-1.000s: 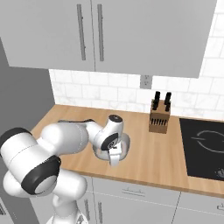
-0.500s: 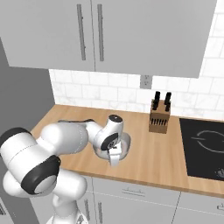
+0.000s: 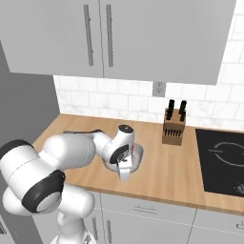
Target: Take the meat container that has the steak and place it on the second highest rack of the freezer. Then take the vegetable container that has the mushroom and corn and place it on the highest rack of the freezer.
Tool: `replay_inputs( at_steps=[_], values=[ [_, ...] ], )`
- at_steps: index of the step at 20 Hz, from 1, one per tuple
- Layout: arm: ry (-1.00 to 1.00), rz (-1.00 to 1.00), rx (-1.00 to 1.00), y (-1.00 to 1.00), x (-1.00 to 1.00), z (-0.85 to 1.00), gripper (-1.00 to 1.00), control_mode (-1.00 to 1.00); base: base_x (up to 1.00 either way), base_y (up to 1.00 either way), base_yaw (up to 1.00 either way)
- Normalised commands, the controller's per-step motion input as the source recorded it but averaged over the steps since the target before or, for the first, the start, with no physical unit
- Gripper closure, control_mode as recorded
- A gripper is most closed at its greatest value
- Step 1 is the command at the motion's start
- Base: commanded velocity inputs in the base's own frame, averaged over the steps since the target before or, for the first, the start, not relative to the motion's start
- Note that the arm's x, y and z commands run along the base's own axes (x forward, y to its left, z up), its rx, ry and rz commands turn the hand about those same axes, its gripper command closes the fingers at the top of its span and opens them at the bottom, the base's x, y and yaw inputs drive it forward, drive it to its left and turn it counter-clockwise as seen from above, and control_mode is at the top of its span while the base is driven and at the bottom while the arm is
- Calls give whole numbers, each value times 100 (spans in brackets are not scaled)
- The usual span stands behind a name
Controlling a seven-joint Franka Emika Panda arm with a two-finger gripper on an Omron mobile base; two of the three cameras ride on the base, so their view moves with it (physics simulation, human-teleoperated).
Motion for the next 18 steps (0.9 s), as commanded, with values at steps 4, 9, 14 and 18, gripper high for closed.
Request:
replay_inputs(
  at_steps=[4,9,14,18],
  values=[
    [-5,-9,0,18,-29,82,100,-100,0,0,0],
    [0,-5,0,5,-47,99,100,-100,0,0,0],
    [0,-9,0,11,-45,90,100,-100,0,0,0],
    [0,-16,-2,60,-23,92,100,-100,0,0,0]
  ],
)
